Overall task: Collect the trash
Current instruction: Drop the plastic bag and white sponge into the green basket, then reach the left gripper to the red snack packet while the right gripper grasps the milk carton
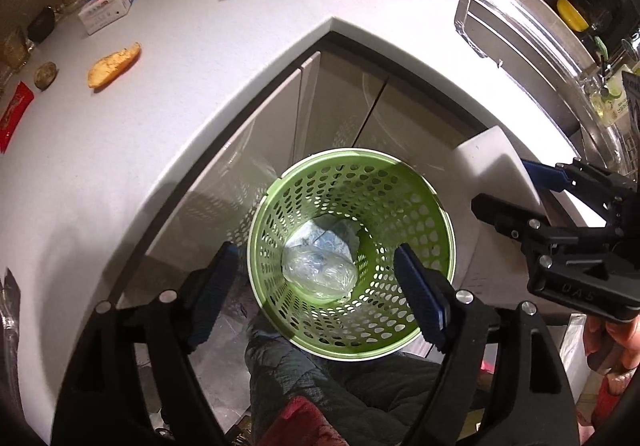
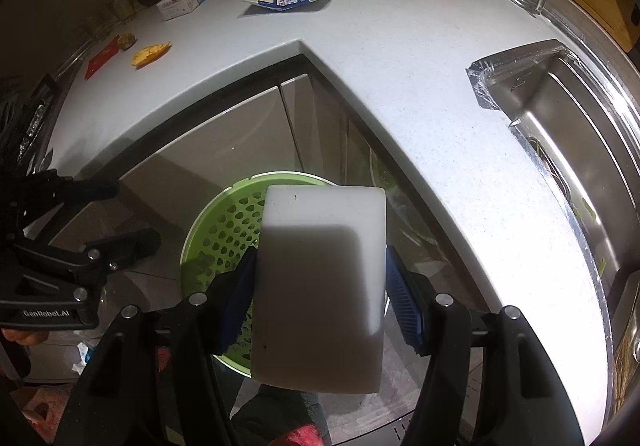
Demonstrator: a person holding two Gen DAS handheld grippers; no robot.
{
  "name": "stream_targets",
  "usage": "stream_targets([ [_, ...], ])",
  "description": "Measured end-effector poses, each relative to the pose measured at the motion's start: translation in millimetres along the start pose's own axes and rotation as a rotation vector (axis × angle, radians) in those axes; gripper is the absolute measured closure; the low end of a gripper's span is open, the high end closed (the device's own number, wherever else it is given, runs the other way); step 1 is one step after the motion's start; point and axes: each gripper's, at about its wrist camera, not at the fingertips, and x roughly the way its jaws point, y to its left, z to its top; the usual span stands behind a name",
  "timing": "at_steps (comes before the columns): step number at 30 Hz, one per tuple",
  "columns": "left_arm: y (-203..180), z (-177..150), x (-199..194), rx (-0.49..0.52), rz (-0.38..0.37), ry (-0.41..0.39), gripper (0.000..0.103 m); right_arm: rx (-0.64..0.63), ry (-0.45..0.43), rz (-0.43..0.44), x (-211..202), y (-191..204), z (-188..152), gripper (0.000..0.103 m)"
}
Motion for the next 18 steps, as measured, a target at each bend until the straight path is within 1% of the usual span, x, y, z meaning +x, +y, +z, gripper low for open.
stream_targets([
  [3, 4, 1, -8, -0.002, 0.020, -0.013, 0.024, -0.027, 0.013, 0.018, 5, 8, -4, 0.039],
  [4, 6, 2, -10, -0.005, 0.027, -0.016, 0.024, -0.037, 0.022, 0.022, 7, 11, -5, 0.037],
  [6, 7, 2, -12, -0.010, 0.035, -0.018, 0.024, -0.057, 0.035, 0.023, 12, 17, -9, 0.015],
  [7, 10, 3, -13, -0.012, 0.037, -0.017, 0.023, -0.065, 0.032, 0.016, 13, 19, -10, 0.008],
  [12, 22, 5, -21, -0.028, 0.054, -0.033, 0.023, -0.059, 0.029, 0.018, 11, 22, -1, 0.006],
  [15, 35, 11, -32, -0.051, 0.065, -0.058, 0.023, -0.054, -0.008, 0.035, 0, 26, 17, 0.006],
  [18, 51, 17, -45, -0.085, 0.077, -0.088, 0.022, -0.078, -0.057, 0.049, -12, 39, 42, 0.003],
])
